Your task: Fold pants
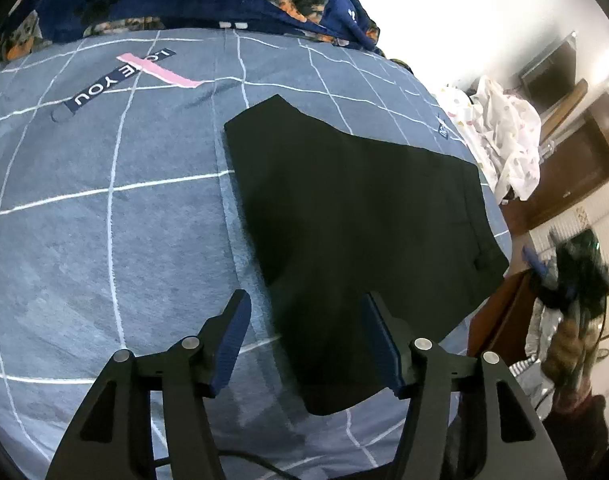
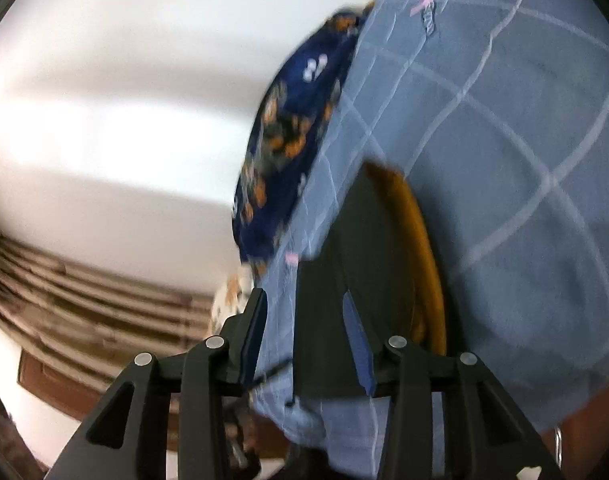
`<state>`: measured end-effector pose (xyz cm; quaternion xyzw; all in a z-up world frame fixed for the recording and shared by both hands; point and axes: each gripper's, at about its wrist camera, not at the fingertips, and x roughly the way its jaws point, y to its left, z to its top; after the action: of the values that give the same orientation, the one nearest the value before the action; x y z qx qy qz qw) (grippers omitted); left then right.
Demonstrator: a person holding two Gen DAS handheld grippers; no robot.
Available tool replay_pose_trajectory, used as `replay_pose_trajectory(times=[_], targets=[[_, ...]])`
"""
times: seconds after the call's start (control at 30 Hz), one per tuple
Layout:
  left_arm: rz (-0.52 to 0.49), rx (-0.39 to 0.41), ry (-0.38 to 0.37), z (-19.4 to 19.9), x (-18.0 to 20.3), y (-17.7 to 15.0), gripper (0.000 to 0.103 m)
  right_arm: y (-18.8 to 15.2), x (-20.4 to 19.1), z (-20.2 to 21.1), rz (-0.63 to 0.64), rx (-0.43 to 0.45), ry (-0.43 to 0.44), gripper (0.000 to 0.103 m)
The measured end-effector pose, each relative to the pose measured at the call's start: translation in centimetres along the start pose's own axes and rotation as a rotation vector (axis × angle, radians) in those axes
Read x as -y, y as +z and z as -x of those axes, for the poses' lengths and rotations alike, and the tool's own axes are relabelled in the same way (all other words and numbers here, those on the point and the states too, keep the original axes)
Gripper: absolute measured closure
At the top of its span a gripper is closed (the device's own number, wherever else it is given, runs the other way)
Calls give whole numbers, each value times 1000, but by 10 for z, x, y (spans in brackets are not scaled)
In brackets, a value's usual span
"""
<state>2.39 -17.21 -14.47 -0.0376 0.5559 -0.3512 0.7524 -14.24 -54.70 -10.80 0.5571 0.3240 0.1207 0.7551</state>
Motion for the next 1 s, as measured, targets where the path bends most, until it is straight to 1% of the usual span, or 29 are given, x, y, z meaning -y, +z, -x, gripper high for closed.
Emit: replay_pose_trajectory(times=[0.07,0.1,0.17,0.2,0.23,0.3,0.47,0.5,0.57,0.67,0.73,0.8,0.83,0.9,1.0], targets=[[3,-4,-7,0,2,0,44,-14,8,-7,-33,-48,-51,64],[-1,-5,-7,1,3,-1,44,-19,15,-10,-53,-62,-61,64],[-15,-6,-1,2,6,-3,44,-23,31,-15,-97,-65,-102,64],[-20,-6,1,2,6,-3,43,-22,39,-17,-124,-58,-103,64],[-25,-6,4,2,8,-4,42,-20,46,-16,-147,-52,-81,64],[-23,-6,9,3,8,-6,39,-18,50,-18,-159,-45,-62,64],[10,-21,5,-1,4,-8,38,-8,50,-26,-153,-27,-85,64],[13,-22,6,-2,4,-8,38,-8,49,-28,-137,-26,-104,71],[14,-17,9,0,4,-10,38,-10,43,-32,-87,-31,-166,90],[15,-17,11,2,5,-10,38,-12,32,-30,-47,-1,-177,90],[12,-10,8,5,7,-10,38,-19,17,-19,-21,17,-147,91],[6,-8,11,4,8,-11,37,-24,9,-14,-9,23,-148,91],[4,-10,10,3,9,-11,37,-28,11,-13,-21,18,-155,91],[3,-19,9,0,9,-11,36,-34,29,-13,-72,-4,-168,92],[-8,-30,11,-4,11,-13,36,-44,68,-16,-208,-27,-170,94]])
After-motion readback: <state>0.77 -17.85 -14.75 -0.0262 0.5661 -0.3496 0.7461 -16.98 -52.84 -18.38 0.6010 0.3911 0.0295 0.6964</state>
